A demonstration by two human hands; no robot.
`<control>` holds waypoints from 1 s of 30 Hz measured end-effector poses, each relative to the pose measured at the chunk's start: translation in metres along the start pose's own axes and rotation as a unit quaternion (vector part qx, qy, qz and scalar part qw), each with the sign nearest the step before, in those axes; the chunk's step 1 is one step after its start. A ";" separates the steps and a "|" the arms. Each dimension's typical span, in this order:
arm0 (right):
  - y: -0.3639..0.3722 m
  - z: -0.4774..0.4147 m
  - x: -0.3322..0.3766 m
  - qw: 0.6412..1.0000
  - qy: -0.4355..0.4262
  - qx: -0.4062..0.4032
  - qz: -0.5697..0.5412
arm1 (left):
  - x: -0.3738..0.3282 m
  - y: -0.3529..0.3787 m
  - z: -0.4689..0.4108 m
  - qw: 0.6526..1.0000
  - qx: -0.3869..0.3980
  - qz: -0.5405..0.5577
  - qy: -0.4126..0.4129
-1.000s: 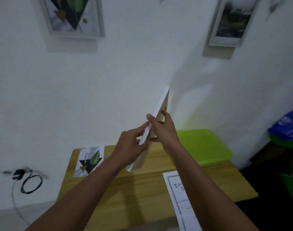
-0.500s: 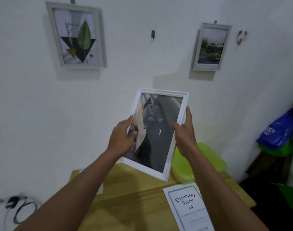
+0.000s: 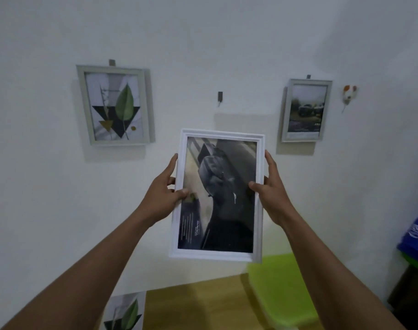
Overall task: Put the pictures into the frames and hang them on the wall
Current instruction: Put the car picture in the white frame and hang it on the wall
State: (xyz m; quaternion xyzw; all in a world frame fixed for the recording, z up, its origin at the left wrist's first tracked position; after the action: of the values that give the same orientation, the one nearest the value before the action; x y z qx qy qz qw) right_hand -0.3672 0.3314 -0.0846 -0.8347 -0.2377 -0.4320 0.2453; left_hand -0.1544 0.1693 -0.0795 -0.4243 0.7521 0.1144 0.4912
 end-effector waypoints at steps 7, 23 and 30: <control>-0.017 -0.090 -0.004 0.999 -0.032 -0.003 -0.007 | -0.006 0.006 -0.078 0.999 -0.038 -0.018 -0.009; -0.015 -0.214 -0.022 0.995 -0.086 -0.038 0.012 | -0.009 0.008 -0.175 0.980 -0.152 -0.106 0.074; -0.009 -0.223 -0.033 0.994 -0.089 -0.029 0.050 | 0.007 0.010 -0.180 0.976 -0.165 -0.129 0.062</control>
State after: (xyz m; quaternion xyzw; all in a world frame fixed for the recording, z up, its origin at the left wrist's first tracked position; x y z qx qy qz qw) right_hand -0.5245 0.1950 0.0022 -0.8873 -0.2041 -0.3501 0.2203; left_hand -0.2783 0.0661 0.0004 -0.5990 0.6909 0.1464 0.3774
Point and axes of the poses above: each hand's wrist, its own z-axis away from the middle knuckle, its own y-axis out of the palm, x = y × z, the point moved 10 cm from there along -z, towards the middle knuckle, and after that the axes turned 10 degrees about z, right-handed, at the moved point
